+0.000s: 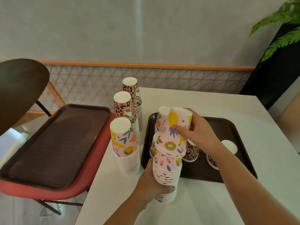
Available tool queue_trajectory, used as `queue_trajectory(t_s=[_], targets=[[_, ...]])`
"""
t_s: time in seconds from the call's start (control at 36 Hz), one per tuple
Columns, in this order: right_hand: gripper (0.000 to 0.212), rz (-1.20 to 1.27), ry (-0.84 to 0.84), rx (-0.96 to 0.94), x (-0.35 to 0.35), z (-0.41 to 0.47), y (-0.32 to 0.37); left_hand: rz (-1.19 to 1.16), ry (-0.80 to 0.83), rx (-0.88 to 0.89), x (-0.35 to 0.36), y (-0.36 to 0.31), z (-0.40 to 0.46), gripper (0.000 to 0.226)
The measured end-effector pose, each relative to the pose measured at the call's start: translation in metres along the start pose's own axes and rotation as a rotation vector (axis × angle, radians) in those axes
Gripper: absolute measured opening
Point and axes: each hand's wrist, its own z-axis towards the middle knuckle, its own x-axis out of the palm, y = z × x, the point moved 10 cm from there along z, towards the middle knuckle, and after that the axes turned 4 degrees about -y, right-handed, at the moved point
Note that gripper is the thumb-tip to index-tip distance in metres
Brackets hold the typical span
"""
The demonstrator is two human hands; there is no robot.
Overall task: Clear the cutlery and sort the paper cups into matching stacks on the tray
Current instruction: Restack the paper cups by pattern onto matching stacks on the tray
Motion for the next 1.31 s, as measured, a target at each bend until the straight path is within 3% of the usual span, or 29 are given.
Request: queue_trajectory(t_s=[0.11, 0.25, 0.33, 0.47, 0.64, 0.81, 0.97, 1.08, 1.19, 1.31], targets=[[0.048, 0.208, -0.111, 0.084, -0.014, 0.014, -0.013, 0.01, -0.009, -0.025, -0.001, 0.009, 0.0, 0.088], [0.021, 0.523, -0.366, 0.132, -0.04, 0.044, -0.033, 0.038, -0.008, -0.039, -0.003, 0.014, 0.002, 0.09], [0.05, 0.401, -0.507, 0.088, -0.05, 0.058, -0.038, 0.028, -0.004, -0.058, -0.004, 0.018, 0.003, 0.084], [0.057, 0.093, -0.559, -0.009, -0.039, 0.079, -0.04, 0.023, -0.022, -0.066, -0.008, 0.021, 0.005, 0.081], [0.062, -0.049, -0.463, -0.031, -0.01, 0.092, -0.052, 0.001, -0.028, -0.075, -0.011, 0.028, 0.009, 0.095], [0.068, -0.132, -0.364, -0.02, 0.004, 0.09, -0.065, -0.005, -0.038, -0.089, -0.011, 0.024, 0.007, 0.08], [0.061, -0.026, -0.417, -0.079, -0.013, 0.057, -0.043, -0.001, -0.029, -0.08, -0.007, 0.016, 0.005, 0.085], [0.047, 0.07, -0.154, -0.081, 0.004, 0.029, -0.016, 0.007, -0.034, -0.056, -0.005, 0.007, 0.004, 0.09], [0.049, 0.025, 0.162, 0.002, 0.029, -0.002, -0.013, -0.023, -0.025, -0.039, -0.003, -0.002, 0.001, 0.084], [0.055, -0.055, 0.251, 0.045, 0.035, -0.022, -0.014, -0.032, -0.026, -0.004, -0.001, -0.016, -0.003, 0.095]])
